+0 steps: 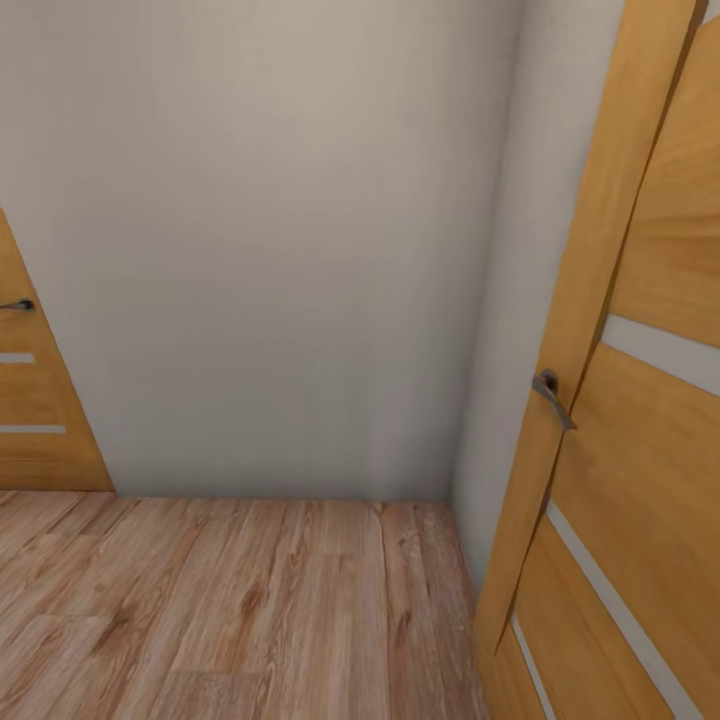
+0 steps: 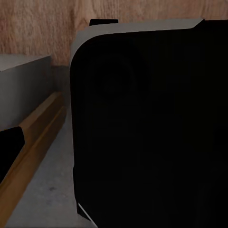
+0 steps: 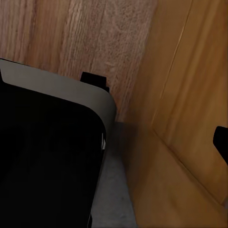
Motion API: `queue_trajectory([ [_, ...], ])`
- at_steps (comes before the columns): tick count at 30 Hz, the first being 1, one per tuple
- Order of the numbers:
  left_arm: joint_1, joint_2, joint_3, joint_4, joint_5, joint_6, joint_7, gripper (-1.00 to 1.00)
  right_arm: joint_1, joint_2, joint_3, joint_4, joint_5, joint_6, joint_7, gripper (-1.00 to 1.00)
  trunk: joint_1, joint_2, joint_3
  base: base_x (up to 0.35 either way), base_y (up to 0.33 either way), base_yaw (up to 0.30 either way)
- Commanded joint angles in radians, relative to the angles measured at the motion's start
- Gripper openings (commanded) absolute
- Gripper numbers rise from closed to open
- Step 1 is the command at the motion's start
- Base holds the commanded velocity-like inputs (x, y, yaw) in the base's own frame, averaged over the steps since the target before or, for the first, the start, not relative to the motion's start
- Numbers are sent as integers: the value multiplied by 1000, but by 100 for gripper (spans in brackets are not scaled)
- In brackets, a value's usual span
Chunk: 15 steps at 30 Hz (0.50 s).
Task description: Move the two storage containers from the living room to the garage. In the garage, place one container on the floor and stack the other container on top of it (either order is fine).
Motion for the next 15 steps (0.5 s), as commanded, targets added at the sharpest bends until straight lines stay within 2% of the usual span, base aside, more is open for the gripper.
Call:
queue_trajectory([
  [1, 0, 0, 1, 0, 0, -1, 0, 100, -1, 1, 8, 3, -7, -5, -1, 100, 0, -1, -1, 18, 0, 0],
  [6, 0, -1, 1, 0, 0, -1, 0, 100, -1, 1, 9, 3, -6, -5, 0, 100, 0, -1, -1, 6, 0, 132],
  [15, 0, -1, 1, 0, -1, -1, 1, 100, -1, 1, 9, 3, -6, -5, 0, 100, 0, -1, -1, 1, 0, 257],
])
